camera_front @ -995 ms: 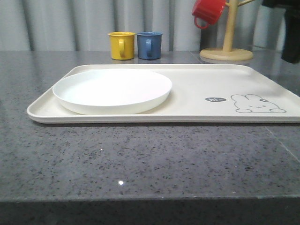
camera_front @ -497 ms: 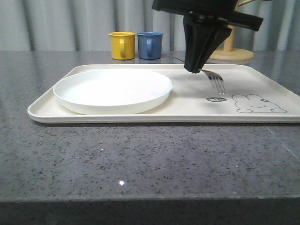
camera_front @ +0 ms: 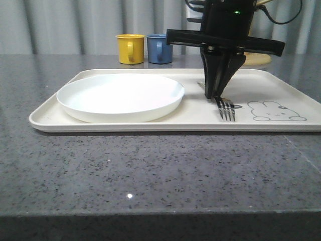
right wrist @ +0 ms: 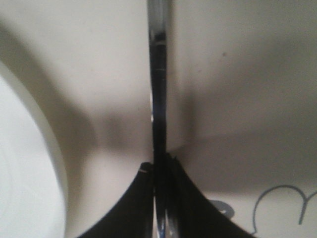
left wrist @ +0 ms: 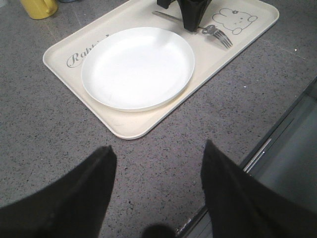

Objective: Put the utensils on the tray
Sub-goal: 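Lower the fork onto the tray beside the plate and release, then grasp the steel chopsticks with the right gripper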

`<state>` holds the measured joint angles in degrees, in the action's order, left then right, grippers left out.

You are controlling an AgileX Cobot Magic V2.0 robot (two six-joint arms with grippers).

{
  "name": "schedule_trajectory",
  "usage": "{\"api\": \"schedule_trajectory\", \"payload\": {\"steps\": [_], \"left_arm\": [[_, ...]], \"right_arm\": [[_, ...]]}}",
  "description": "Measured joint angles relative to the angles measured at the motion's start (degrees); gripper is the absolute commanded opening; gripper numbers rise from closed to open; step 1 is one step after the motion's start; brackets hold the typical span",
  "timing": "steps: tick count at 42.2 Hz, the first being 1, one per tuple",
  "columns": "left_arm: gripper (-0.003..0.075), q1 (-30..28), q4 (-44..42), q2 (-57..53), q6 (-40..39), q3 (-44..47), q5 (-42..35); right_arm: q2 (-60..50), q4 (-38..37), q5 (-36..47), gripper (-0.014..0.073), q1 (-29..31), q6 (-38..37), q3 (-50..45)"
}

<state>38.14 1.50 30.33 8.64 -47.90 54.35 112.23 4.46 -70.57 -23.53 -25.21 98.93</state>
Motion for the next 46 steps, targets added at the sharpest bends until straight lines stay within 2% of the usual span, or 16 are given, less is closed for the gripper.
{"api": "schedule_trajectory", "payload": {"steps": [15,23,36,40,46], "left_arm": [[0.0388,0.0,0.0,0.0,0.0,0.0,0.0],[0.0388,0.0,0.0,0.0,0.0,0.0,0.0],[0.0388,0.0,0.0,0.0,0.0,0.0,0.0],[0.0388,0.0,0.0,0.0,0.0,0.0,0.0],[0.0388,0.0,0.0,0.0,0.0,0.0,0.0]], "right_arm": [[0.35,0.43,1.38,0.0308,0.0,-0.86,0.13],[-2.01,-0.1,1.37,0.0306,-0.09,3.17,0.13],[-17.81,-6.58,-0.31,0.0306,0.47,15.75,0.02],[-22.24,-7.82,-0.46,0.0304,3.03,17.53,-1.13],[-26.99,-8.51,-0.69,0.0304,9.89,21.08,-5.22]]}}
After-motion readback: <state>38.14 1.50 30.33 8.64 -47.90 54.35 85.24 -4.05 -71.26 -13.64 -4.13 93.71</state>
